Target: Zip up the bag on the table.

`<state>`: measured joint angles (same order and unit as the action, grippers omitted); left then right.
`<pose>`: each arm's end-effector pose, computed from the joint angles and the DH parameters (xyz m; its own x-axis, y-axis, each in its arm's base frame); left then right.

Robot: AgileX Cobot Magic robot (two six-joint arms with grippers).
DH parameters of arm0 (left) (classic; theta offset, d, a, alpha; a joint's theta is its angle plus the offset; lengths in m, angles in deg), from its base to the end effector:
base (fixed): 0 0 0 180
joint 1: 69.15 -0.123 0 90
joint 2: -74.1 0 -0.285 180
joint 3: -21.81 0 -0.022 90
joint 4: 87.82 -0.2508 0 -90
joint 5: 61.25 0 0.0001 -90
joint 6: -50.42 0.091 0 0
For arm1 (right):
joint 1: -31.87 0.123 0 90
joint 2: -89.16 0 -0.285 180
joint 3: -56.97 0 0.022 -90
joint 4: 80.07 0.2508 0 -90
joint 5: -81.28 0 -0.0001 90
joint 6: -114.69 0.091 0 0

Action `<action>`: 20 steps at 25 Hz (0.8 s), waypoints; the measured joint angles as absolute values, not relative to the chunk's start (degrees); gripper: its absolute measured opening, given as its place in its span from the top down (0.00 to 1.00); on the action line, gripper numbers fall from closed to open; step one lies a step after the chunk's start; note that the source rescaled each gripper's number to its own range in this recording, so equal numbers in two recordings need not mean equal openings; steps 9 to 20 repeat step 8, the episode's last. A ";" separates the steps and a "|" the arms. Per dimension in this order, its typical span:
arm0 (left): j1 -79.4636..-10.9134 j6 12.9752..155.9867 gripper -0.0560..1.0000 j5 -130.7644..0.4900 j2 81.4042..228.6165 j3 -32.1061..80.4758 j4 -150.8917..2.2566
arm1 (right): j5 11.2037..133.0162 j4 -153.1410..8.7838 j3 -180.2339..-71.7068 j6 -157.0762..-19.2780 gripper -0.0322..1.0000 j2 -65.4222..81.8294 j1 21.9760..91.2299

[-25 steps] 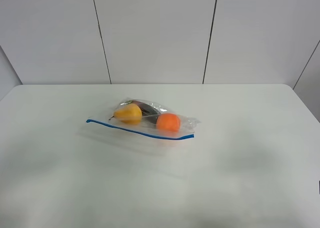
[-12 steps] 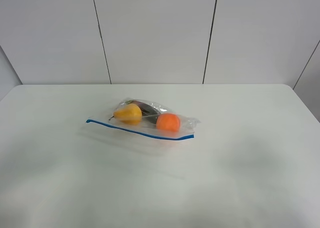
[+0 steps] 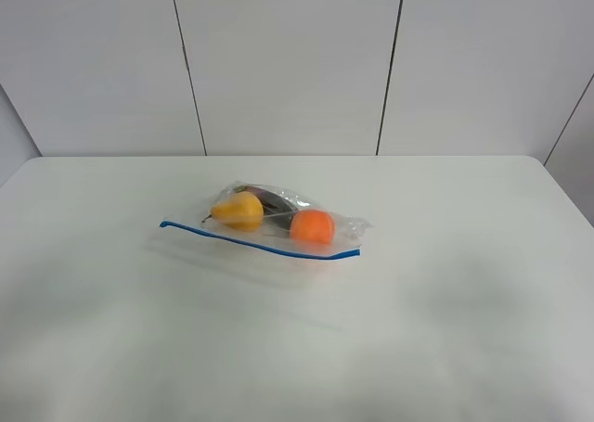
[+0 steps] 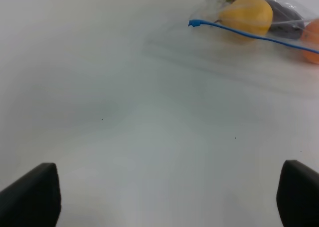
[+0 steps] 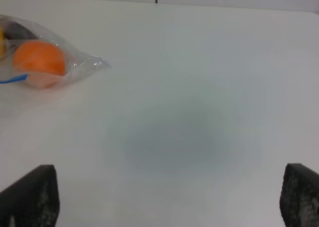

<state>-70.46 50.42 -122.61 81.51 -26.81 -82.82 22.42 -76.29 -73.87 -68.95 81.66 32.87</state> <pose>-0.0062 -0.0071 0.2764 -0.4600 -0.0523 -0.8864 0.0259 0.9970 -0.0723 -0.0032 0.0051 0.2773 -0.4277 -0.0368 -0.9032 -0.0810 0.9967 -0.0023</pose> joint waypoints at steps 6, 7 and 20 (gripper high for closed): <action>-70.46 50.42 0.00 -122.61 81.51 -26.81 -82.82 | 22.42 -76.29 -73.87 -68.95 0.04 81.66 32.87; -70.46 50.42 0.00 -122.61 81.51 -26.81 -82.82 | 22.42 -76.29 -73.87 -68.95 0.04 81.66 32.87; -70.46 50.42 0.00 -122.61 81.51 -26.81 -82.82 | 22.42 -76.29 -73.87 -68.95 0.04 81.66 32.87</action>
